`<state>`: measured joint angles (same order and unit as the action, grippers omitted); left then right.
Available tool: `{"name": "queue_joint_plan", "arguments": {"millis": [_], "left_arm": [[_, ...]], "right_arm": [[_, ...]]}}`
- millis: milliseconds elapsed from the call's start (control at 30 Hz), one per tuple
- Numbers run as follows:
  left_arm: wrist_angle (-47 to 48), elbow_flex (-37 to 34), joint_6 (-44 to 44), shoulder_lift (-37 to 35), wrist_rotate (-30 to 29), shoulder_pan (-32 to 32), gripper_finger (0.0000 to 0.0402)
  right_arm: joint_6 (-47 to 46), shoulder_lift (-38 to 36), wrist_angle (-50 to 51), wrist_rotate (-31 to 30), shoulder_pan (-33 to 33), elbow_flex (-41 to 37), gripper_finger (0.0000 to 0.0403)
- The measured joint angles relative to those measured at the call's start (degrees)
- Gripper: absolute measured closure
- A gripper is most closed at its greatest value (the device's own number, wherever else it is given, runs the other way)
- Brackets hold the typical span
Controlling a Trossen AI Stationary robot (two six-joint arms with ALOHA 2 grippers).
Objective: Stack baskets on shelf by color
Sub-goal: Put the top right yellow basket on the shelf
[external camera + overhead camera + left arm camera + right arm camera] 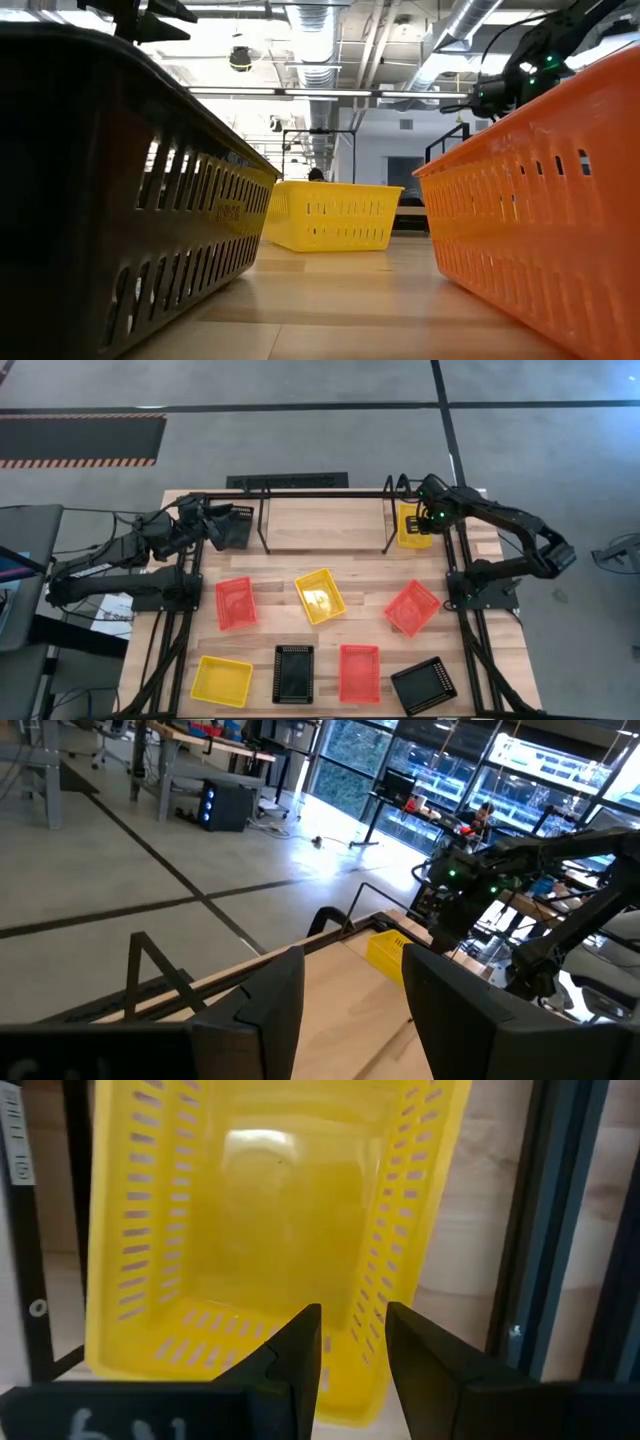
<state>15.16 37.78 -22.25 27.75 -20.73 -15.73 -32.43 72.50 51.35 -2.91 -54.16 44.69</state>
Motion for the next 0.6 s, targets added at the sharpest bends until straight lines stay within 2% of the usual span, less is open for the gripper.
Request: {"name": "queue_joint_plan", "arguments": {"millis": [367,600], "left_arm": [[0.0,0.0,0.0,0.0,0.0,0.0,0.0244],[0.0,0.0,0.0,0.0,0.0,0.0,0.0244]], "right_arm": [[0.1,-6.1,2.8,-3.5,0.3,0.0,0.0264],[0.3,-5.8,4.1,-3.4,-3.1,0.0,0.0219]]}}
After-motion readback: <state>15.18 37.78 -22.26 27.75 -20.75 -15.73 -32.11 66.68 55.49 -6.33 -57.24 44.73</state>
